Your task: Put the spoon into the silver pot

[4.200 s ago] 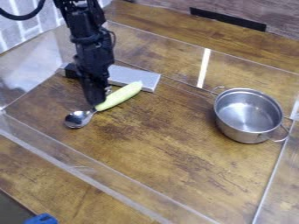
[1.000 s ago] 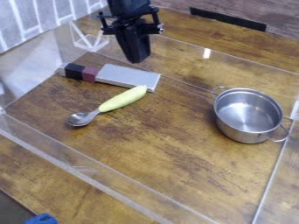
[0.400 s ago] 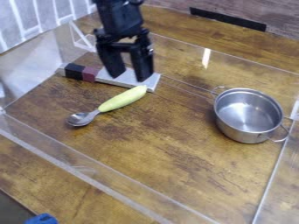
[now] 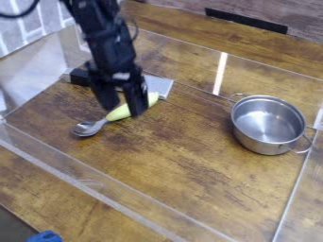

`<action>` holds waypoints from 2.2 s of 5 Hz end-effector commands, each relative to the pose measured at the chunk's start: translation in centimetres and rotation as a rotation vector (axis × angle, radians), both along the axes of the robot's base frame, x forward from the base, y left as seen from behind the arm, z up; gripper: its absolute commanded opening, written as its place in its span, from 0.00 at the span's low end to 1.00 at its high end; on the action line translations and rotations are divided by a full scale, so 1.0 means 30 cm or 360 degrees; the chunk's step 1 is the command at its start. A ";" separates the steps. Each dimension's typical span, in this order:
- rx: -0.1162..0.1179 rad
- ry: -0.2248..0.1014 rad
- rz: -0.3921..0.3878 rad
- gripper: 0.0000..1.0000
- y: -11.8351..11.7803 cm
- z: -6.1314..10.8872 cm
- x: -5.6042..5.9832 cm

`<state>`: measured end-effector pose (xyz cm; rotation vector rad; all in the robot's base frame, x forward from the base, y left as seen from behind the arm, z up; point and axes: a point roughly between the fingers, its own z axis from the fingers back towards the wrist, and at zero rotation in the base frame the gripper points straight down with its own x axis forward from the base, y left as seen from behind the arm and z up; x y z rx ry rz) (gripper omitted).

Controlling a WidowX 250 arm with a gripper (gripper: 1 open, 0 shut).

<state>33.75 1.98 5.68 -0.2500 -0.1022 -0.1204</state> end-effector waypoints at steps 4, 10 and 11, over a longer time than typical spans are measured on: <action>0.0040 -0.0131 -0.0160 0.00 -0.116 0.259 0.054; 0.0036 -0.0099 0.0115 1.00 -0.138 0.152 0.024; 0.0056 -0.0049 0.0140 1.00 -0.097 0.130 0.032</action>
